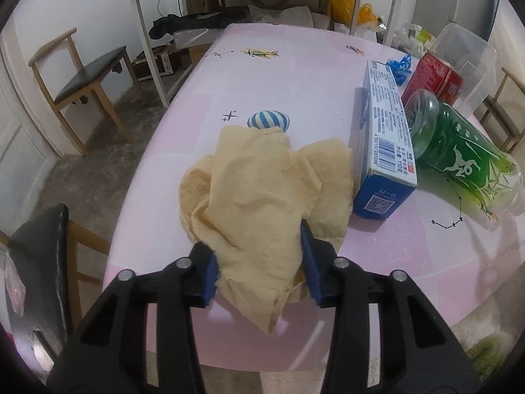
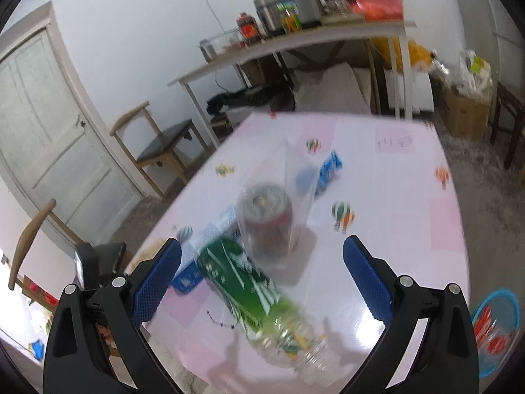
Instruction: Collect trash
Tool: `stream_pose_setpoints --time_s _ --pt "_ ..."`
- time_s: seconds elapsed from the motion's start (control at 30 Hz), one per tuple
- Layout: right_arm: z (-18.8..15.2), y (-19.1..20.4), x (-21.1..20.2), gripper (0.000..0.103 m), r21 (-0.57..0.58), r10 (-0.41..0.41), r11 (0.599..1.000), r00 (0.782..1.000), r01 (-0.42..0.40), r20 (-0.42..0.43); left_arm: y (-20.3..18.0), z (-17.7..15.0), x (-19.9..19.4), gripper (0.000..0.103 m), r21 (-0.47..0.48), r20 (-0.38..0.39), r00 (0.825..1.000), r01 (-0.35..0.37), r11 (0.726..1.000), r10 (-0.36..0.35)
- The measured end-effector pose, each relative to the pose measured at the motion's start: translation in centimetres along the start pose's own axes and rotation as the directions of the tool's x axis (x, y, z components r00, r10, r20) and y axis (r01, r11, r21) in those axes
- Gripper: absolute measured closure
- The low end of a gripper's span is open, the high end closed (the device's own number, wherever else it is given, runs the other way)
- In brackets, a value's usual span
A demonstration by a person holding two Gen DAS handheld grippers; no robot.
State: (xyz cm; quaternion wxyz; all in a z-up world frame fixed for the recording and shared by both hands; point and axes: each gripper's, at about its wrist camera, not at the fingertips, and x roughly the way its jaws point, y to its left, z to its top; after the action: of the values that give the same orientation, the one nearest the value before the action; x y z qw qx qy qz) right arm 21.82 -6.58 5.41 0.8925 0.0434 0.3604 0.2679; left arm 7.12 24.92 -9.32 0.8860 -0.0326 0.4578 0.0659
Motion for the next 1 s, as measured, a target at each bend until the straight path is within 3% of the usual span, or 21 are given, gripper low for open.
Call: stream_pose_setpoints --time_s 0.2,0.37,0.43,0.57,0.63,0.8,1.0 --pt "6.9 -0.3 1.4 0.007 -0.006 0.016 1.0 0.997 -0.016 -0.078 1.2 0.2 -0.1 0.088 -0.041 0.002 1.0 0.022 0.999 -0.022" --pt "12.1 -3.0 5.8 0.007 0.105 0.044 0.994 0.984 -0.026 -0.175 2.4 0.2 0.1 0.094 -0.104 0.023 0.997 0.072 0.992 -0.07" --pt "13.2 -4.9 8.4 0.007 0.188 0.094 0.981 0.965 -0.047 -0.245 2.8 0.2 0.2 0.095 -0.124 0.032 0.996 0.091 0.988 -0.088" --pt "13.5 -10.5 14.9 0.007 0.429 0.164 0.903 0.911 0.015 -0.378 3.5 0.5 0.6 0.097 -0.156 0.047 0.992 0.123 0.98 -0.117" --pt "12.6 -12.9 18.3 0.018 0.503 0.19 0.861 0.874 0.071 -0.448 3.9 0.6 0.7 0.097 -0.179 0.058 0.989 0.143 0.973 -0.134" --pt "10.6 -15.9 23.7 0.027 0.566 0.196 0.804 0.819 0.181 -0.54 4.8 1.0 1.3 0.097 -0.22 0.076 0.982 0.185 0.958 -0.172" --pt "9.6 -16.4 27.9 0.028 0.55 0.181 0.802 0.784 0.232 -0.594 5.3 1.2 1.7 0.098 -0.244 0.1 0.972 0.23 0.942 -0.211"
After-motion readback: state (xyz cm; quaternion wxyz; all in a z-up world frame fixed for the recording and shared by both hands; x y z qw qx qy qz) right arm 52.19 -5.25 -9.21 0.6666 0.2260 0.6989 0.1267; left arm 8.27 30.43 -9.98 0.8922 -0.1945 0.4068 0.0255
